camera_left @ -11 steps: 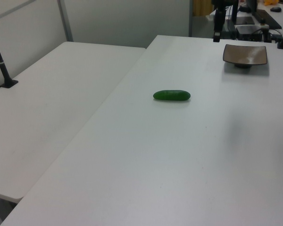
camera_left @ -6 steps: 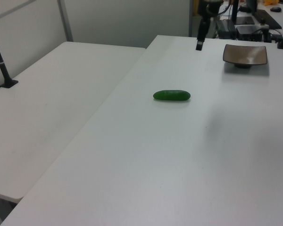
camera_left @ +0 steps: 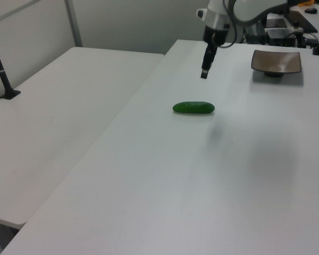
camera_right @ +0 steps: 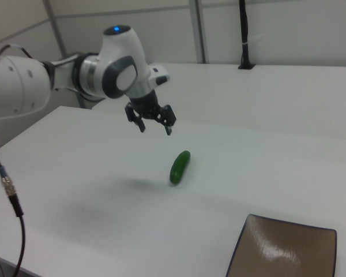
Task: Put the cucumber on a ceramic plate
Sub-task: 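Move the open gripper over the green cucumber and lower it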
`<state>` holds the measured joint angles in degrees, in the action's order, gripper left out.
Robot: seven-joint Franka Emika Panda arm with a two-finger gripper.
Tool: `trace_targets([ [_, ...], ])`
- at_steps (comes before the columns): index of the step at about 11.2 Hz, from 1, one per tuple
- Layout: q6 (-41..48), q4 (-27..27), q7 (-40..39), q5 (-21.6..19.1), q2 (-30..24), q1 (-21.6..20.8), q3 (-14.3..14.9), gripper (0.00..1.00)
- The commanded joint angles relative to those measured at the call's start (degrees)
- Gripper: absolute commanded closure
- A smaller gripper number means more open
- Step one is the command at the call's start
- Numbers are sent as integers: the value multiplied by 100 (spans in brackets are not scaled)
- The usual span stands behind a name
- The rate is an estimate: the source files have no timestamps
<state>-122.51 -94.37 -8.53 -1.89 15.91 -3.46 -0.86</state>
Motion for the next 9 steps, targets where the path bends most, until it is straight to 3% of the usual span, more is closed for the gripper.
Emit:
trace_targets([
  [1,-414,129,-44,250,517,-14,-19,0],
  [4,-852,147,227,715,1000,-32,-19,0],
  [9,-1038,445,281,865,1554,-14,-19,0],
])
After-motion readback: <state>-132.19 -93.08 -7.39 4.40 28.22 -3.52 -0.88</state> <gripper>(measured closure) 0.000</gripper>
